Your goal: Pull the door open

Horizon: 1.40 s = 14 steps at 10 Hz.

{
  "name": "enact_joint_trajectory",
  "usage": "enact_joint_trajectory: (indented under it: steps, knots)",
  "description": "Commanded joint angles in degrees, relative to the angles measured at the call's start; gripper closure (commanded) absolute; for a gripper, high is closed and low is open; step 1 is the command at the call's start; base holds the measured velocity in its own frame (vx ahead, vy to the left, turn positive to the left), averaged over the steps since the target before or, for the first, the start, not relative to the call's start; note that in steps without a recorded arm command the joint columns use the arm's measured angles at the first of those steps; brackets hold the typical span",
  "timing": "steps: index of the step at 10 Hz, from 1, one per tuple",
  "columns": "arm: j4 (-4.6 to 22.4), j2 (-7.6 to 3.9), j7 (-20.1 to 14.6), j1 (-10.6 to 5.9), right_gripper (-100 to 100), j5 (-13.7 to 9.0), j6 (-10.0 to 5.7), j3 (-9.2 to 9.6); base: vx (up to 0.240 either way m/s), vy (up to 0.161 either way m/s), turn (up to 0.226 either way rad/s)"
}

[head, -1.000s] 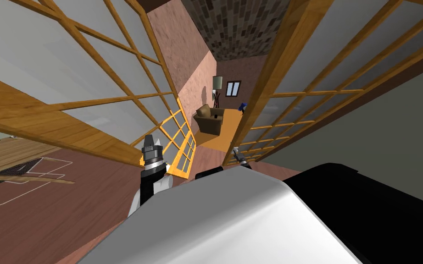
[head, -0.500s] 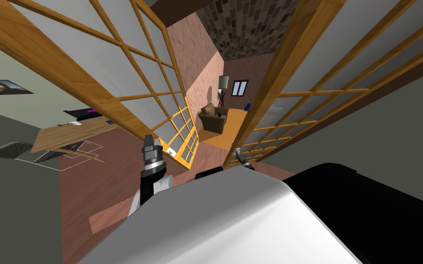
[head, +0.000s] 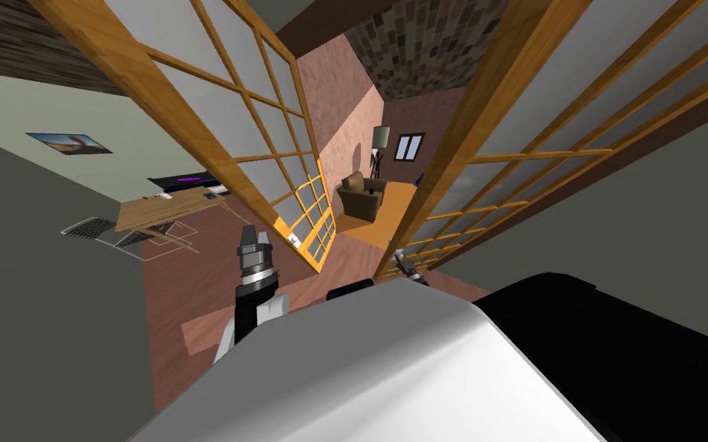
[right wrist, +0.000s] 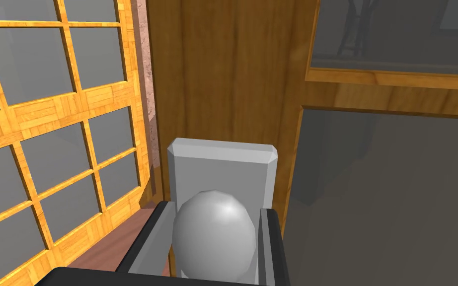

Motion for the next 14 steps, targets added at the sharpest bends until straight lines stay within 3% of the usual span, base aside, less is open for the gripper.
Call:
enact_joint_trajectory:
  steps: [1,7,8,14]
  knots:
    - [0.82,-0.17,-0.71,-0.02,100,0.40,-1.04,0.71,-0.246,-0.075,0.136]
    - [3.61,-1.56,-3.11,-0.28,100,1.42,-4.59,2.43,-0.221,-0.052,0.143]
    - [3.48,-1.40,-2.87,-0.39,100,1.34,-4.19,2.29,-0.098,-0.011,0.025]
    - [6.29,-2.16,-4.70,-1.16,100,2.17,-6.83,3.62,-0.198,-0.049,0.141]
